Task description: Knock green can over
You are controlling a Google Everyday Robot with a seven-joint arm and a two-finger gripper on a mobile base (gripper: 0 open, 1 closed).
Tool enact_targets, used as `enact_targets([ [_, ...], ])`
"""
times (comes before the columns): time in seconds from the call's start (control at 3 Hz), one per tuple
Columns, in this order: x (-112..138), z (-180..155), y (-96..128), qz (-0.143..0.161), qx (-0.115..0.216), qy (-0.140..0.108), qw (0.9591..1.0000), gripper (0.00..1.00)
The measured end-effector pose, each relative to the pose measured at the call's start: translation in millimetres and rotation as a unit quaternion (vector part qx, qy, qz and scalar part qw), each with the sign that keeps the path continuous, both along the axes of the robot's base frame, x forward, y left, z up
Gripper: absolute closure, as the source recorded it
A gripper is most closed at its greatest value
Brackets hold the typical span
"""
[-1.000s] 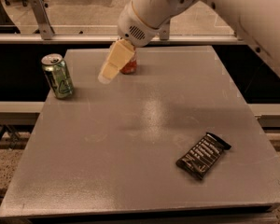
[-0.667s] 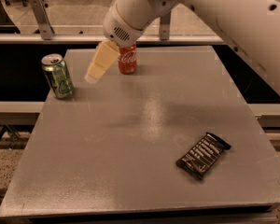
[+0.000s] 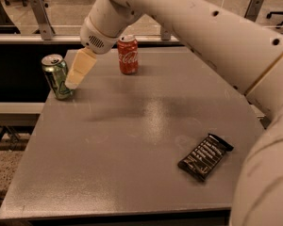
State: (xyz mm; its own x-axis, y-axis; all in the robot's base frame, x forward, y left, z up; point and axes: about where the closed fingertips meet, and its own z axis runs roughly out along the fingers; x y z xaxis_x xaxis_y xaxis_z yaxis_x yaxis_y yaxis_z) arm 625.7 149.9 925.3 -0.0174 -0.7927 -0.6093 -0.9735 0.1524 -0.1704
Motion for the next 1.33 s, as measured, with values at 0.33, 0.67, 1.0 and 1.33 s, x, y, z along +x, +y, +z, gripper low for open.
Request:
enact_targets([
  [0.33,6,-8,16,0.003,-0.001,0.004,1.0,0.0],
  [0.67,10,-12,32,0.005,0.005,0.008,0.9999,0.0],
  [1.0,12,-16,46,0.012,0.004,0.009,0.9999,0.0],
  [1.33,11,-18,57,0.02,0.005,0.011,0.9997,0.0],
])
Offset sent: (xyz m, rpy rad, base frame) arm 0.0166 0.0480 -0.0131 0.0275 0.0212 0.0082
